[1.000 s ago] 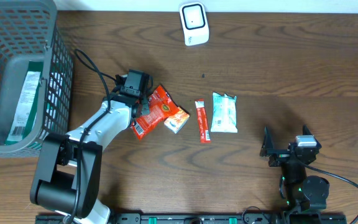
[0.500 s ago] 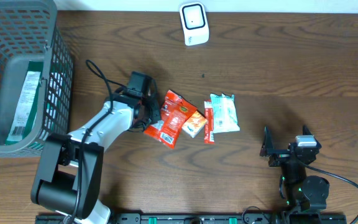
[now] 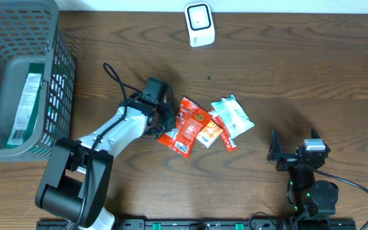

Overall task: Scan the item barcode
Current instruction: 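Move the left gripper back into the grey basket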

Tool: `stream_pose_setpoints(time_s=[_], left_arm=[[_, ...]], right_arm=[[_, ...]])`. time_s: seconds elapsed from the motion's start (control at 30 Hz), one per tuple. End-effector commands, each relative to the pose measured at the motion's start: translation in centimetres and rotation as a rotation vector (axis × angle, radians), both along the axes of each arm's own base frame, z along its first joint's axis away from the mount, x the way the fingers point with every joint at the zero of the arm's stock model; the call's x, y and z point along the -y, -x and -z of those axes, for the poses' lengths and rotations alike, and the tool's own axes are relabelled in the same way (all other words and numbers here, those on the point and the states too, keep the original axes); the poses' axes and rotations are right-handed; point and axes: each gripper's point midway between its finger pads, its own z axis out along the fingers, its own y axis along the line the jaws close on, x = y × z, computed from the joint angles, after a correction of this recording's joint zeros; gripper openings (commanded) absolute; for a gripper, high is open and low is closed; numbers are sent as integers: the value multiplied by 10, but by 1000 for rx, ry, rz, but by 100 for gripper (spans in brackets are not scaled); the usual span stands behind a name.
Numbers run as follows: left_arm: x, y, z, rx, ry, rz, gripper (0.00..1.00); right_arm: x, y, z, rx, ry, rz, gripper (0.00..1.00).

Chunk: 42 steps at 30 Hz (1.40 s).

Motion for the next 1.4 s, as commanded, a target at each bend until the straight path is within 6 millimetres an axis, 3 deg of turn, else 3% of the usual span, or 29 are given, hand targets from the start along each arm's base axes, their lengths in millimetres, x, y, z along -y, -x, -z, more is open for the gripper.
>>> stream_pose_setpoints(time_s=[0.0, 0.1, 0.17, 0.4, 0.5, 0.53, 0.6, 0.63, 0.67, 0.73, 0.9, 1.1, 1.37], left_arm=[[-1, -6, -13, 14, 20, -15, 25], [-8, -18, -44, 63, 12, 13, 34], [-23, -29, -74, 100, -27, 12, 49], [-93, -62, -224, 334, -97, -56, 66], [-144, -71, -281, 473, -144, -158, 73], [-170, -72, -295, 510, -194, -228, 77], [-217, -68, -311, 555, -297, -359, 82], [-250, -62, -317, 564, -362, -449, 83], [-261, -59, -319, 563, -383, -480, 85], [-303, -47, -316, 533, -447, -560, 88], [-359, -27, -284, 397, -508, -624, 91], [-382, -28, -219, 210, -521, -552, 93], [-384, -32, -143, -10, -473, -474, 95]], right_arm=[[2, 0, 1, -3, 11, 6, 99], [2, 0, 1, -3, 11, 6, 99], [2, 0, 1, -3, 11, 6, 99], [2, 0, 1, -3, 11, 6, 99], [2, 0, 1, -2, 11, 6, 99], [2, 0, 1, -3, 11, 6, 99], [2, 0, 1, -2, 11, 6, 99], [2, 0, 1, -2, 11, 6, 99], [2, 0, 1, -3, 11, 6, 99], [2, 0, 1, -3, 11, 6, 99], [2, 0, 1, -3, 11, 6, 99], [2, 0, 1, -2, 11, 6, 99], [2, 0, 1, -3, 11, 6, 99]])
